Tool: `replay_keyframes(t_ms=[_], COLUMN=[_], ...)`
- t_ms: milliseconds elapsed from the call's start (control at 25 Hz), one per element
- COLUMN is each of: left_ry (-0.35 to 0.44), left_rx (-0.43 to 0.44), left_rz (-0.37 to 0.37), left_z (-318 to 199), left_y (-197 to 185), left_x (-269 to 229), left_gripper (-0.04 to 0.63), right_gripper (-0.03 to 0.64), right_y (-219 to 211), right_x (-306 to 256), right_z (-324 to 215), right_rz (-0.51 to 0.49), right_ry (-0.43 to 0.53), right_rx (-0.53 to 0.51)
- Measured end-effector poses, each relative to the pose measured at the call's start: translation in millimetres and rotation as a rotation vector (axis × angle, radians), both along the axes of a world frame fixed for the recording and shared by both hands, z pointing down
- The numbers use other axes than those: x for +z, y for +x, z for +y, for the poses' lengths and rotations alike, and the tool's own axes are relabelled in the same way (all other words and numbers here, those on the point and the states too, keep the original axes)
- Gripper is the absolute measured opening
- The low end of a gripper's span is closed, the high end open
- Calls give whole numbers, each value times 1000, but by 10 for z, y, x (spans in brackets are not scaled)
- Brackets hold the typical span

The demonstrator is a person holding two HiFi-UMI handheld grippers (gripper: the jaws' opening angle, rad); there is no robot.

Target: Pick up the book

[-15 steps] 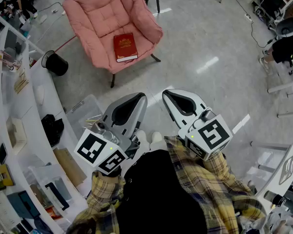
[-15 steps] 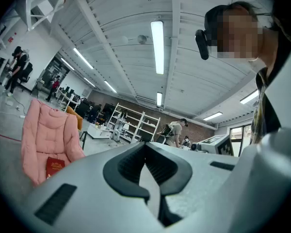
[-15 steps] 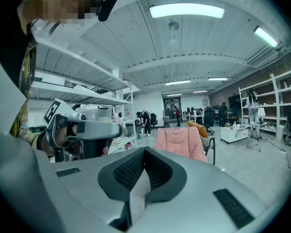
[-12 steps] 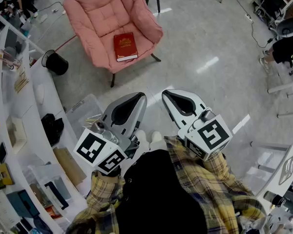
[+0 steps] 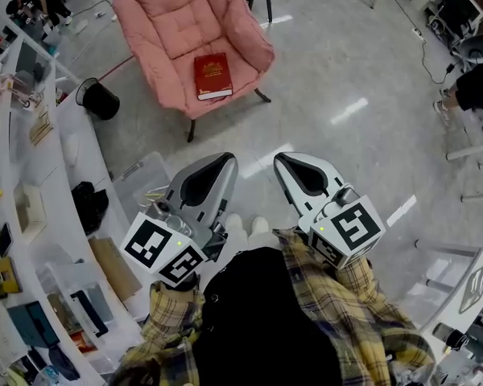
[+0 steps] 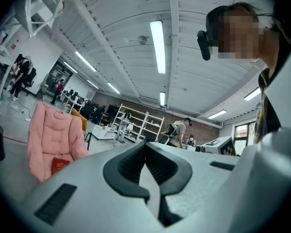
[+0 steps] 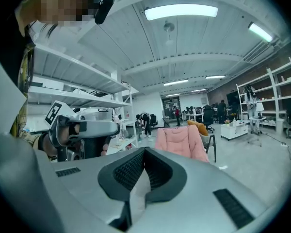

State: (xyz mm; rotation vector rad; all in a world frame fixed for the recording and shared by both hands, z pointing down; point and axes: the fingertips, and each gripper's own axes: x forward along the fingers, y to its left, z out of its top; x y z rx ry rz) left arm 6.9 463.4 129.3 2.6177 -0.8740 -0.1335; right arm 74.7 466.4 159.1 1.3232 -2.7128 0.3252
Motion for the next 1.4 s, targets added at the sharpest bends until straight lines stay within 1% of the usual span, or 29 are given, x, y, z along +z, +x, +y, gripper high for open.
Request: replay_keyframes(t_ms=[240, 440, 520, 760, 880, 1080, 1400], left_ry=[14, 6, 0, -28, -38, -49, -62], left_rx=[-17, -47, -58, -92, -99, -100, -97], left_rz=[-8, -16, -18, -24, -18, -6, 2], left_z=[128, 245, 251, 143, -38, -429, -1316], left_y=[75, 69, 35, -94, -171, -283, -518], left_x=[-6, 35, 58, 166, 216, 256, 303], left_gripper=[5, 5, 5, 5, 5, 5, 5], right_gripper=[17, 17, 17, 17, 17, 17, 17], right_y=[105, 197, 181, 52, -27, -119, -384], right_x=[-3, 50, 74, 200, 245, 326, 360], right_z=[153, 279, 292, 189, 26, -316, -1190], right_rz=[-16, -23, -23, -30, -20, -6, 10], right_ry=[6, 1, 1, -44, -43, -74, -88], right_rx=[1, -3, -14, -40, -53, -48, -52])
